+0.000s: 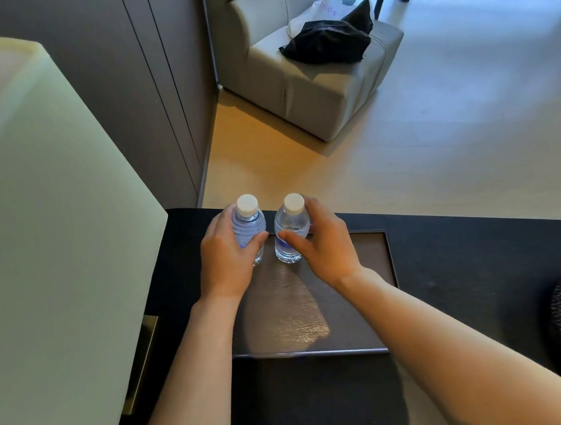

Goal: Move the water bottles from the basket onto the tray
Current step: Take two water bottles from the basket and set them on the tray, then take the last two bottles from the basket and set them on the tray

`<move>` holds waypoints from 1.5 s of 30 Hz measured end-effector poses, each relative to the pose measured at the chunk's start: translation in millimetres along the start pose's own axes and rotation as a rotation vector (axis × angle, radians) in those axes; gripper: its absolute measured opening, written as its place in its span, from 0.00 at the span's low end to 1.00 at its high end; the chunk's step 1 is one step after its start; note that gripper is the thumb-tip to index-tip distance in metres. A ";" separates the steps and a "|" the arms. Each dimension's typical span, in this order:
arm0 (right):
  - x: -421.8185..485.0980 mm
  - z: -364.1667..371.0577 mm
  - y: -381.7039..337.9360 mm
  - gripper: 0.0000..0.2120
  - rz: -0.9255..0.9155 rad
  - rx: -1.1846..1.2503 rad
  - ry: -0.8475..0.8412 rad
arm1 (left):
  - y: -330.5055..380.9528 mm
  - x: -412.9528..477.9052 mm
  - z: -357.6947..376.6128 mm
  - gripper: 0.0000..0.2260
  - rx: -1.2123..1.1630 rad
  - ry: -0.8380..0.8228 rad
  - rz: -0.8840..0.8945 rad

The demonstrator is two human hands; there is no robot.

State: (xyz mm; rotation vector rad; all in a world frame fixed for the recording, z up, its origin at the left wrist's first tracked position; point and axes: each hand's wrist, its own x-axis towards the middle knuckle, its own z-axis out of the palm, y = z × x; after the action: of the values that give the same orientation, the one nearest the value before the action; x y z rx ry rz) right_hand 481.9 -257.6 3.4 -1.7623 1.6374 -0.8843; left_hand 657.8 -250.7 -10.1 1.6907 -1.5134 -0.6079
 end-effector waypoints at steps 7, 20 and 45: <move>-1.5 0.5 2.2 0.29 0.003 -0.014 -0.011 | -3.6 0.2 1.0 0.29 -0.022 -0.024 -0.024; -27.1 -16.1 0.2 0.40 0.082 -0.109 -0.017 | -0.7 -30.0 -9.4 0.38 -0.033 -0.083 -0.181; -391.3 -302.0 136.0 0.24 0.245 -0.580 0.018 | 241.9 -380.0 131.7 0.16 0.313 -0.499 0.104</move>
State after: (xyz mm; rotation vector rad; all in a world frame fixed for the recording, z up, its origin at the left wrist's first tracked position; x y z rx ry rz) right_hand 148.3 128.9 50.2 -1.8475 2.2196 -0.3256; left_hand 341.0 90.1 51.2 1.7548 -2.1291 -0.8121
